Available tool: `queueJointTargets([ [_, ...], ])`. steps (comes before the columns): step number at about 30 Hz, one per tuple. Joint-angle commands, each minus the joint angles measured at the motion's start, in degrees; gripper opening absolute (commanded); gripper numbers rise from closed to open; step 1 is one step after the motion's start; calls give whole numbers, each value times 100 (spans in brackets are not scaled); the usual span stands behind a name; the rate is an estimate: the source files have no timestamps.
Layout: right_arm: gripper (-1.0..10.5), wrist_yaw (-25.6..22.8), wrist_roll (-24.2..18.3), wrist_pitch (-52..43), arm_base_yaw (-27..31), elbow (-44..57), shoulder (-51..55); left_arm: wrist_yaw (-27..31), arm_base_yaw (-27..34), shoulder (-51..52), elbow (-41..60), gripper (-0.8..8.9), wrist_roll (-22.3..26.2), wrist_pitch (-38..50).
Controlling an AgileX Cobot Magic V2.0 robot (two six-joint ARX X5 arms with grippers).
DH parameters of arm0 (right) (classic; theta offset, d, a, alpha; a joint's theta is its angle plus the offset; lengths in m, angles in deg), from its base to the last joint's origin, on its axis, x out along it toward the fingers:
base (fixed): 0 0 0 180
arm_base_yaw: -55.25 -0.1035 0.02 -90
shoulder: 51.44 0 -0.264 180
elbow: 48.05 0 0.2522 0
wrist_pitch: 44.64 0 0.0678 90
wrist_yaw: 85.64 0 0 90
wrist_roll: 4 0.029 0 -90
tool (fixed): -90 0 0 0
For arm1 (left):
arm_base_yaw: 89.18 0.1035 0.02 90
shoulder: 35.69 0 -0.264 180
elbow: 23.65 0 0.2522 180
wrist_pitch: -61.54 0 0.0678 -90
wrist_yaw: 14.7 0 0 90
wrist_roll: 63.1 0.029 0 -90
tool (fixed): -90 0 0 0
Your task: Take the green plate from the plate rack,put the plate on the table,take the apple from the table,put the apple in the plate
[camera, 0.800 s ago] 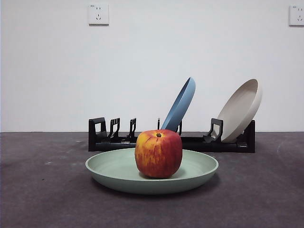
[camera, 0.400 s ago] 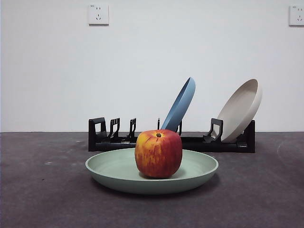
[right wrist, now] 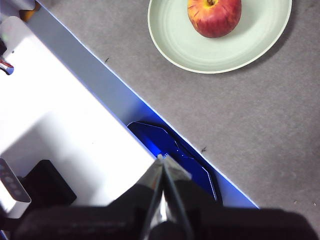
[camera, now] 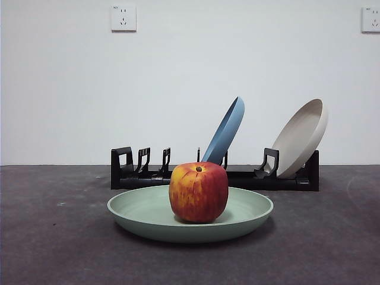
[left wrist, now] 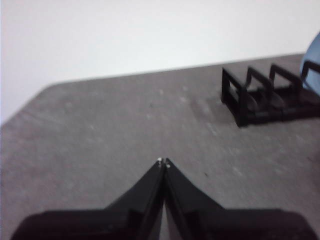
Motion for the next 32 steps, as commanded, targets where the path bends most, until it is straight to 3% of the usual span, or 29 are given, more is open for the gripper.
queueJointTargets([
  [1, 1, -4, 44, -28, -11, -11, 9, -103, 20, 17, 76, -3, -208, -245],
  [26, 1, -17, 26, -28, -4, -11, 9, -197, 17, 17, 76, -3, -330, -330],
  [29, 1, -186, -413, -260, 199, -11, 168, -197, 17, 17, 76, -3, -330, -330],
  [32, 1, -131, -614, -1239, 737, 50, 446, -197, 17, 17, 76, -3, -330, -330],
])
